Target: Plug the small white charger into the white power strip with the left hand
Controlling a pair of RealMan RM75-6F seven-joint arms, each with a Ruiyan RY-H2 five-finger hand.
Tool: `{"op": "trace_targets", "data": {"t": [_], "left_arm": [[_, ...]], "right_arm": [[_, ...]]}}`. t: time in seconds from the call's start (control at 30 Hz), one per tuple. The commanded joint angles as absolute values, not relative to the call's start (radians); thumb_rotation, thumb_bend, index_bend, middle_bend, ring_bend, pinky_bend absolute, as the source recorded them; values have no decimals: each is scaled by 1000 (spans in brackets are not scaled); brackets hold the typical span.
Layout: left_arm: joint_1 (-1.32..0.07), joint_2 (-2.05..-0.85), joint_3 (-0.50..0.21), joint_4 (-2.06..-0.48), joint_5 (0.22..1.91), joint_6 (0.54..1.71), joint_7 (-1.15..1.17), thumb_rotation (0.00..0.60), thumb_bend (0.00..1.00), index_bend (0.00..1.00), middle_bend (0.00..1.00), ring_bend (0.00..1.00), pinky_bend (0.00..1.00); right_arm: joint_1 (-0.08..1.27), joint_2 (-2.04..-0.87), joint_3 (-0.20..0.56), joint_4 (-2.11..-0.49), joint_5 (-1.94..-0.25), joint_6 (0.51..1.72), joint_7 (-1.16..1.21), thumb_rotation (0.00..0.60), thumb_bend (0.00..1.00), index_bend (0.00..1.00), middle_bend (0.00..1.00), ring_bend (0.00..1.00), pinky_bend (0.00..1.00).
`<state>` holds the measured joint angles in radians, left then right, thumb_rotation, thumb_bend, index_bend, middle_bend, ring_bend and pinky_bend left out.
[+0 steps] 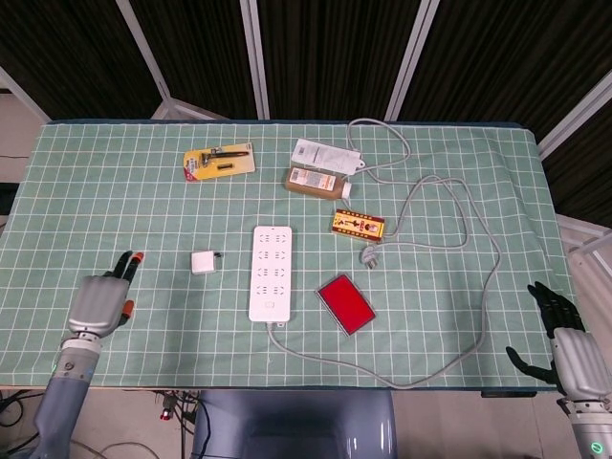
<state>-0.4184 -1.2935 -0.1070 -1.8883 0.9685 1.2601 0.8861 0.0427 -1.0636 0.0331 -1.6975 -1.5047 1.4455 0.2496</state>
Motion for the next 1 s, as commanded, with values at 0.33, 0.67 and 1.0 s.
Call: {"op": "trace_targets", "data": {"t": [0.33,0.67,1.0], "left_arm": [[-613,-1468,-175,-1883,644,1257,1121,600,427,177,63,576,726],[-664,-1537,-160,-1850,593,1281,1126,600,457,245,72,644,781],[-695,-1572,-162,-1816,555,1312,1122,600,457,80,413,698,830]], "right_arm": [[46,-1055,38,-1709,-1485,1430,270,600,338,0,0,0,0],[48,-1051,38,-1716,-1479,1423,273,600,338,0,0,0,0],[48,-1048,38,-1720,-1477,1419,273,600,338,0,0,0,0]]}}
